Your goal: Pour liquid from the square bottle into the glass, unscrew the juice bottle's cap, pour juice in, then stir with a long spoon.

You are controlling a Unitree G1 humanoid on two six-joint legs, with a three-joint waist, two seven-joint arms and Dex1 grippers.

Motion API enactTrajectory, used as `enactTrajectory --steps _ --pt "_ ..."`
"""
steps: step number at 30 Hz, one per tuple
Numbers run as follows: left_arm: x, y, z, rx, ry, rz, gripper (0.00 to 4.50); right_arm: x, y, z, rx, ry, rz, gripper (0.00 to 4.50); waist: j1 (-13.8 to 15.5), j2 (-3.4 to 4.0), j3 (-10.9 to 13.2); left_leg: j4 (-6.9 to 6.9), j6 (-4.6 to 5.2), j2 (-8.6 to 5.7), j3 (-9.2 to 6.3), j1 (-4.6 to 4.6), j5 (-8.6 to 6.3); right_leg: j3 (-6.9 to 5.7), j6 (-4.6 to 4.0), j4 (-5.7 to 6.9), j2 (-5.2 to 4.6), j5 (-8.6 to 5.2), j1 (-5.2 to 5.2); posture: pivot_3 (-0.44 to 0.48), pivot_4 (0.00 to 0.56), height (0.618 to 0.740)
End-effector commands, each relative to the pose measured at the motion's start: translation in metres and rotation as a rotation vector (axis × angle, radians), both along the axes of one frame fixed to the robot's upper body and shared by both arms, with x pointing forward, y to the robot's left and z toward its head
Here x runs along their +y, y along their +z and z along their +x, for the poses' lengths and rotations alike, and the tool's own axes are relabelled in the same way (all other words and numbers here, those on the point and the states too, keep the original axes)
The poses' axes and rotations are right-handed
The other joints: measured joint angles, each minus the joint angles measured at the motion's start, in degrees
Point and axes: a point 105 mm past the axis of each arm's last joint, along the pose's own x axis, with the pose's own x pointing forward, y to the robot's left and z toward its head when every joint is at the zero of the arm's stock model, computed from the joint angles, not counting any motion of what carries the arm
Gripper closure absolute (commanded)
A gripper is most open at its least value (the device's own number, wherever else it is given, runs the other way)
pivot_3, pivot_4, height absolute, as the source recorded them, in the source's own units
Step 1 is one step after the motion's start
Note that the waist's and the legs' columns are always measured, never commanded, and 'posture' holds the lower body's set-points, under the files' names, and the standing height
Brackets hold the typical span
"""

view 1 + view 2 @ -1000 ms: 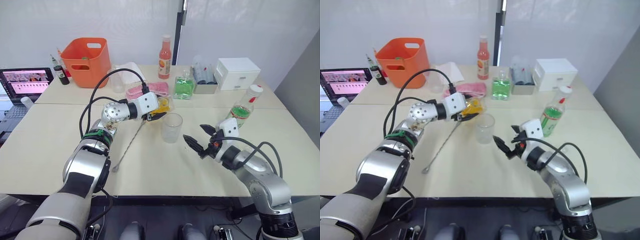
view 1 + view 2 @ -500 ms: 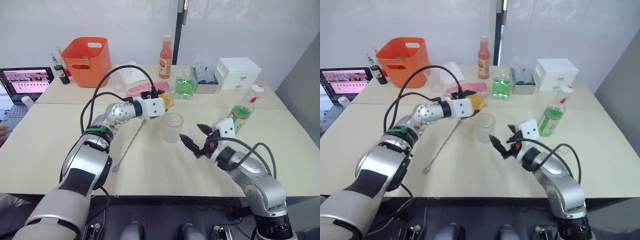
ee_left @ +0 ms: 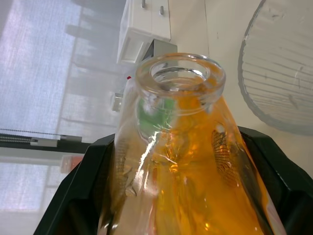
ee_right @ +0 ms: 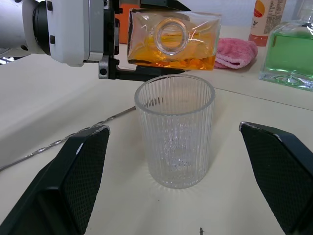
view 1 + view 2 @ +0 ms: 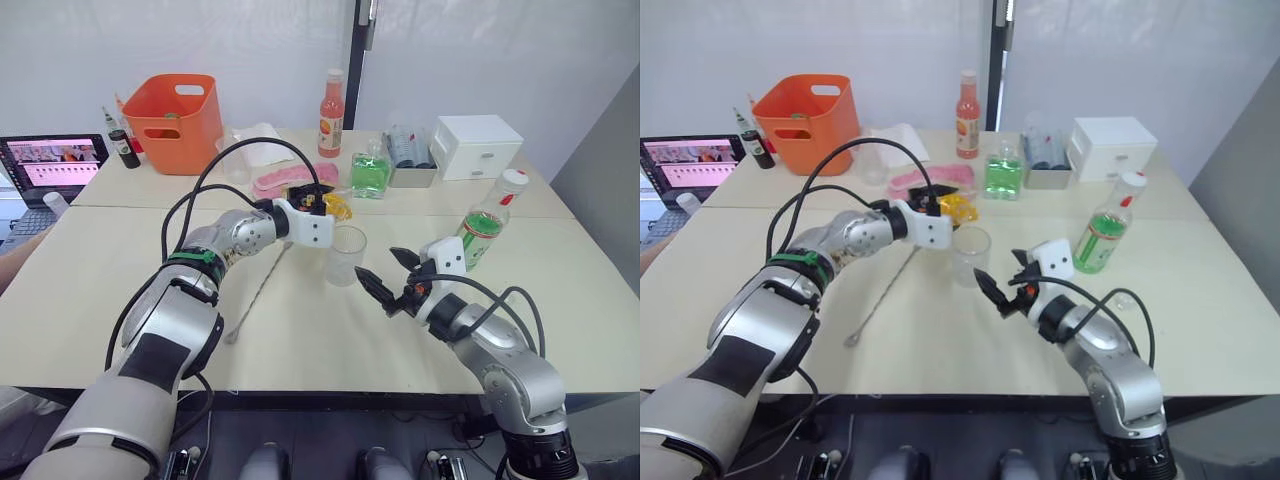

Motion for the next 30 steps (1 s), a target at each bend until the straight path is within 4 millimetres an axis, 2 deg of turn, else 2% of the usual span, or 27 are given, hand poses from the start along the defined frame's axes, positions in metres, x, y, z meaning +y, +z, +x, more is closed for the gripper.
enactTrajectory --steps 1,30 --pt "-0.0128 0.0489 -0.0065 -0.172 -0.065 -0.065 1.69 0.0029 0.0130 -0.0045 -0.054 0.011 0.011 0.00 0.00 0.00 0.00 0.00 0.00 0.00 0.00 0.00 0.00 0.00 0.00 0.00 0.00 0.00 0.00 0.000 0.150 0.715" --pt "-0.0180 0.0489 -0.0077 -0.401 -0.081 0.054 1.69 0.0054 0.0163 -0.0046 -0.056 0.022 0.037 0.00 0.02 0.00 0.00 0.02 0.00 -0.01 0.02 -0.01 0.00 0.00 0.01 0.05 -0.02 0.01 -0.02 0.000 0.150 0.715"
